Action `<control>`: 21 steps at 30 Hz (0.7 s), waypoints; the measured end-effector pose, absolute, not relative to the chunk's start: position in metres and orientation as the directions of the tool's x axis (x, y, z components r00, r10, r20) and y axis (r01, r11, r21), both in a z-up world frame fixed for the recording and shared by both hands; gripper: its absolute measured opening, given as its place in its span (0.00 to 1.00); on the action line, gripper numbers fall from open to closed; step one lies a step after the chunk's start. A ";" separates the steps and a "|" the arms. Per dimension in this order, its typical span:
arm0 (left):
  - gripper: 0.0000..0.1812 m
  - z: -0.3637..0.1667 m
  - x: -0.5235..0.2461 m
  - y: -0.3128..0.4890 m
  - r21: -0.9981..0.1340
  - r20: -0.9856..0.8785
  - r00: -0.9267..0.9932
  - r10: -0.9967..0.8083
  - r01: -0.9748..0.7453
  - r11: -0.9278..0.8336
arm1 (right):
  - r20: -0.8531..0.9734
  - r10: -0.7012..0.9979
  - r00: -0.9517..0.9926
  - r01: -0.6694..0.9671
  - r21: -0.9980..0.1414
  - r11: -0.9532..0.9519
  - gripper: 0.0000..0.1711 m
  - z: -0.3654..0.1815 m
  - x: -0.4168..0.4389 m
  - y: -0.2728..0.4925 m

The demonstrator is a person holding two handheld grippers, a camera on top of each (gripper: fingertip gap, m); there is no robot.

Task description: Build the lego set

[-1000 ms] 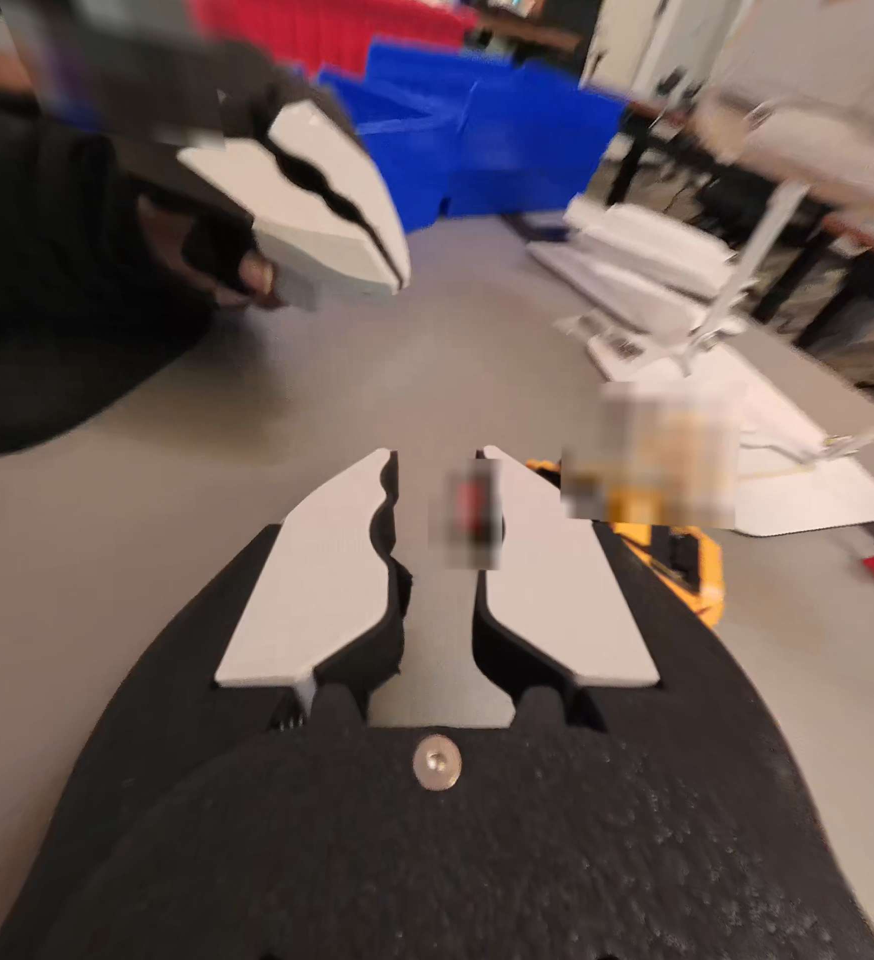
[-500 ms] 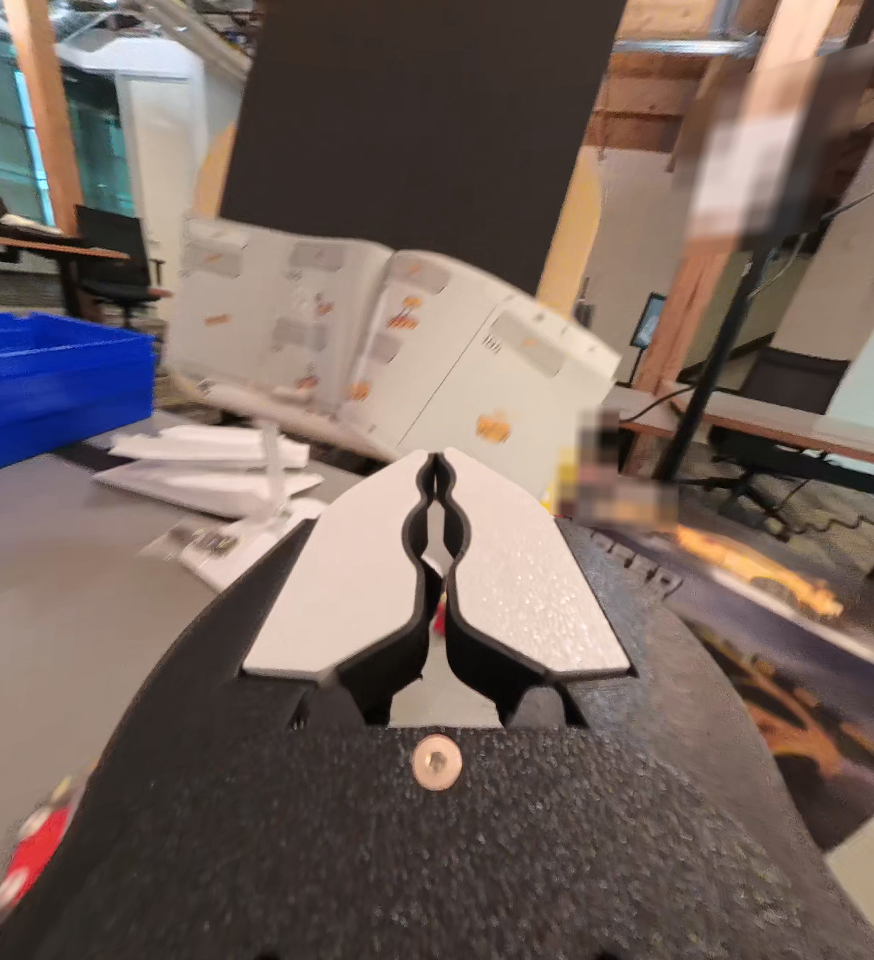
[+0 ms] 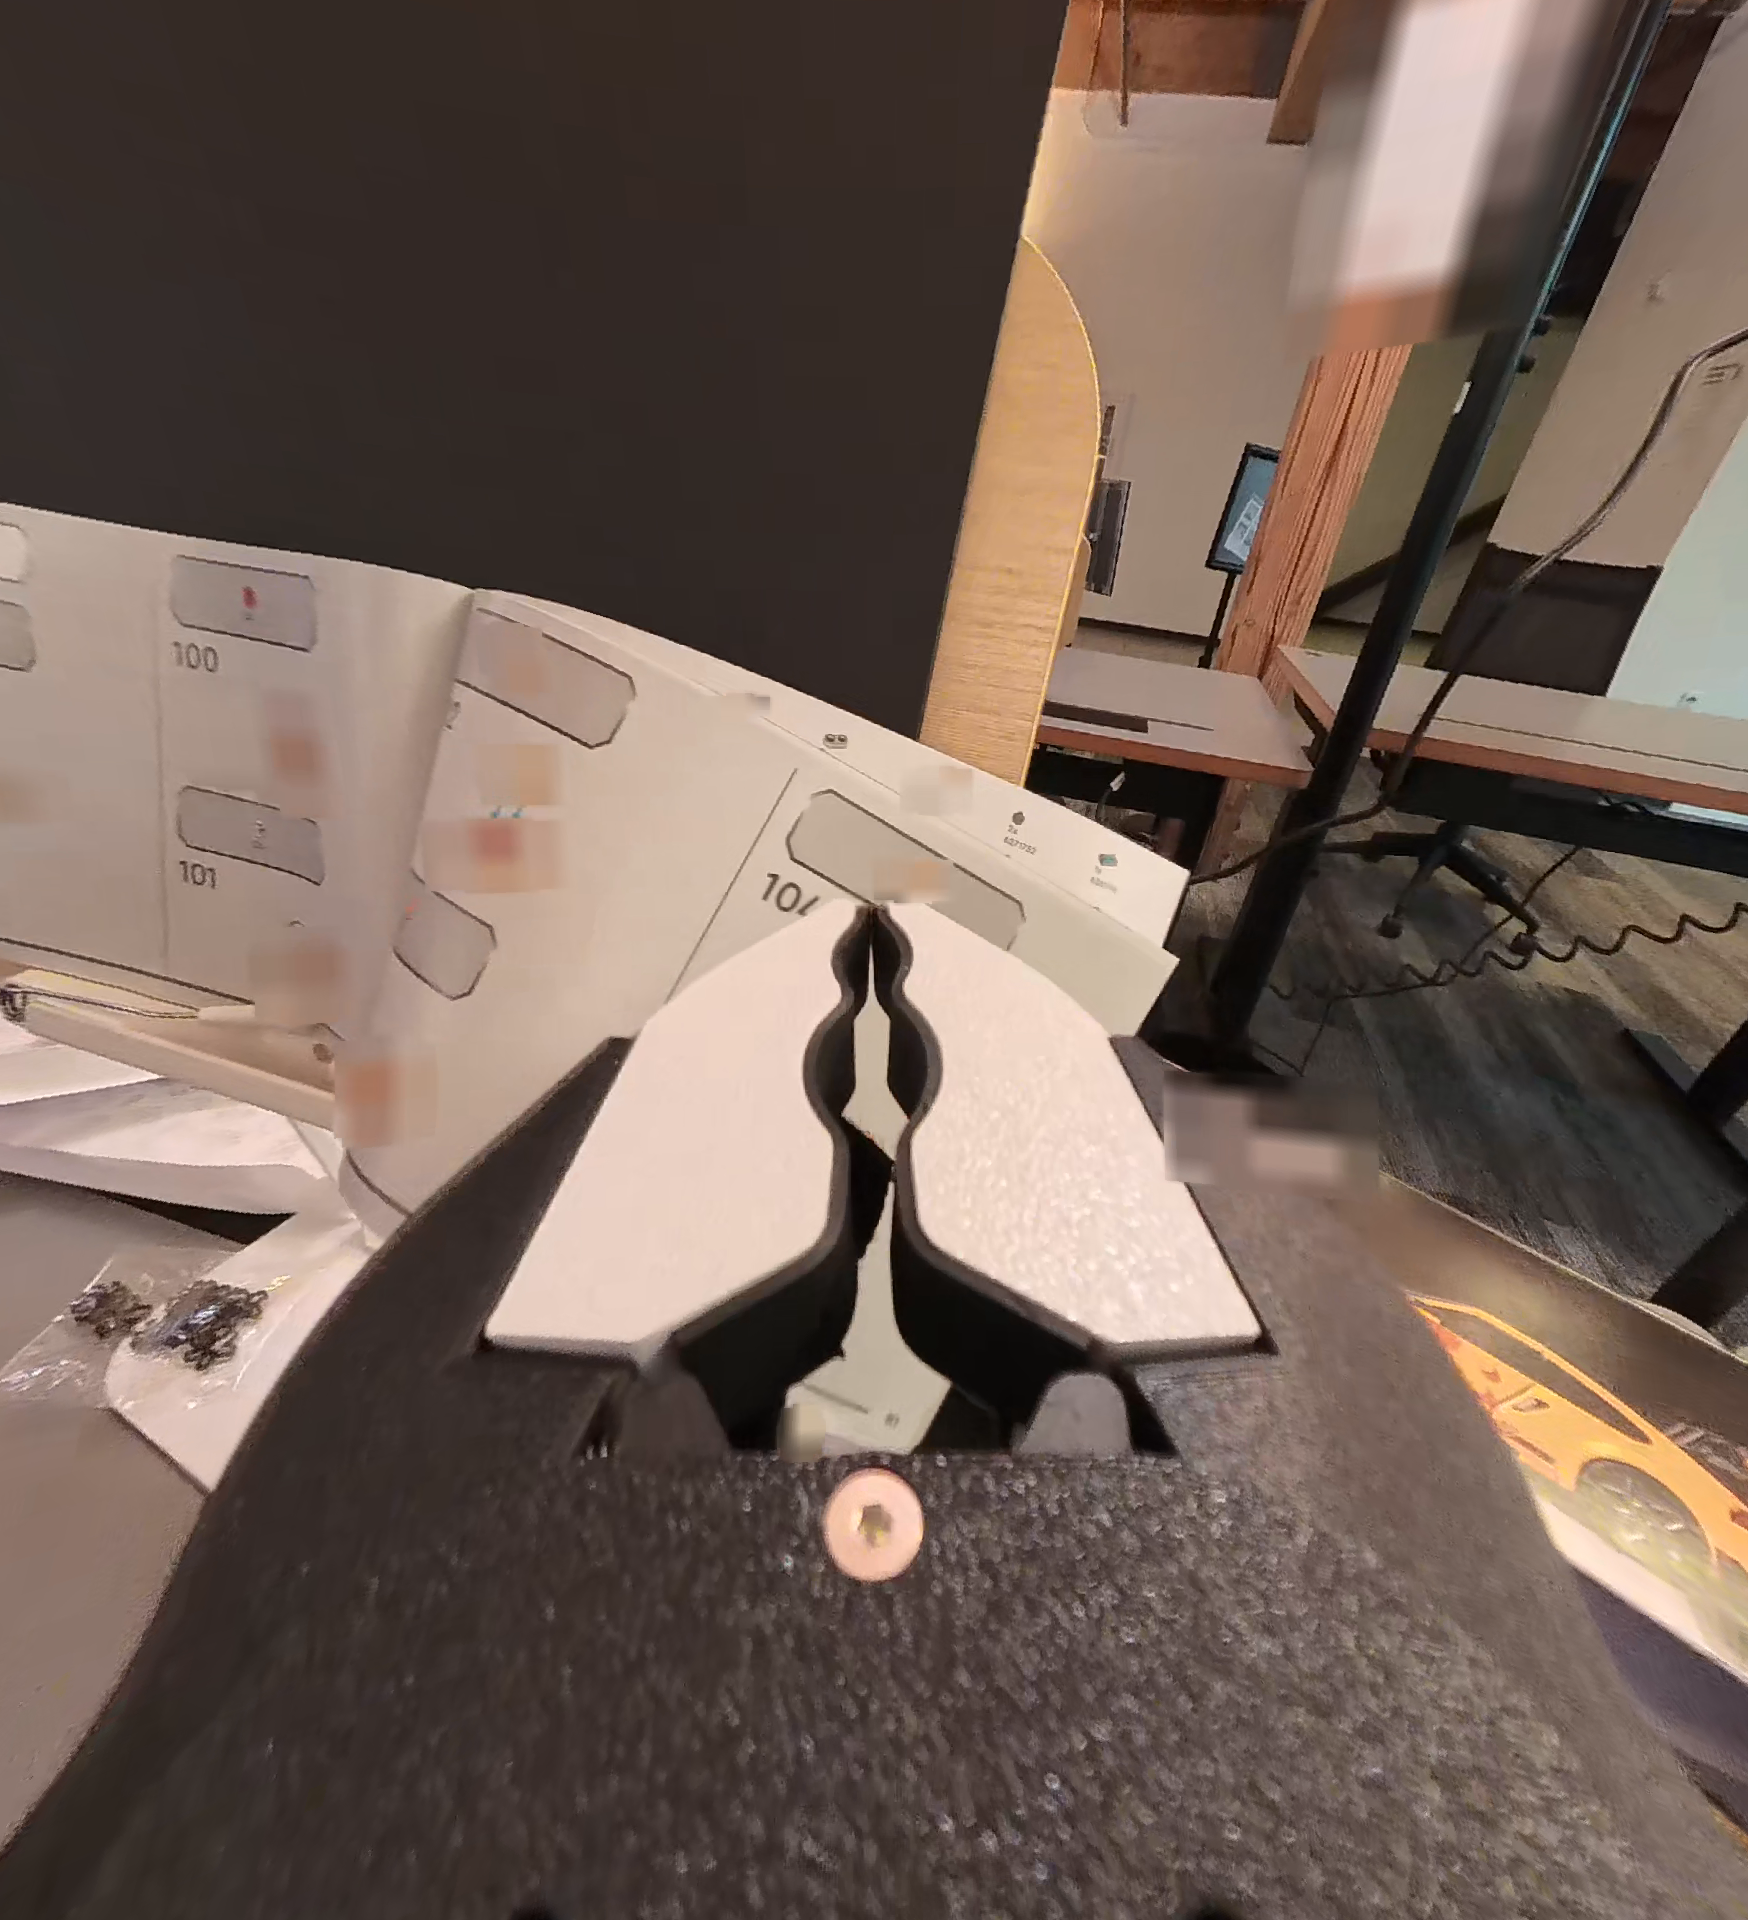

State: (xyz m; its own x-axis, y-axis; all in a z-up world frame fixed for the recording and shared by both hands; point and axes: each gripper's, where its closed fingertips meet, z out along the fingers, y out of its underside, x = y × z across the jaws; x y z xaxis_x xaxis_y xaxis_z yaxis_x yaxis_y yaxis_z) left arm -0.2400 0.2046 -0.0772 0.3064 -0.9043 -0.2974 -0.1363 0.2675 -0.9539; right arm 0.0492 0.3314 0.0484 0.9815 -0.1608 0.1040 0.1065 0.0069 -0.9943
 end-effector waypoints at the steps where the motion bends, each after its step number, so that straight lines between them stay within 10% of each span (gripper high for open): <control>1: 0.00 -0.077 -0.240 0.204 -0.954 -0.297 0.305 -0.905 -0.137 0.267 | 0.101 -0.161 0.982 0.103 -0.995 0.002 0.00 0.047 0.051 0.332; 21: 0.00 -0.084 -0.238 0.203 -0.940 -0.332 0.293 -0.896 -0.177 0.291 | 0.090 -0.114 0.989 0.079 -0.992 -0.100 0.01 -0.012 0.033 0.311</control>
State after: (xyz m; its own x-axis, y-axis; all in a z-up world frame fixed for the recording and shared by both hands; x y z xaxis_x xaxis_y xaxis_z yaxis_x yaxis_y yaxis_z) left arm -0.2376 0.2034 -0.0840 0.2932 -0.8965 -0.3322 -0.1766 0.2908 -0.9404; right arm 0.0328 0.3114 -0.0125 0.9893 -0.1144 0.0900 0.0787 -0.0995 -0.9919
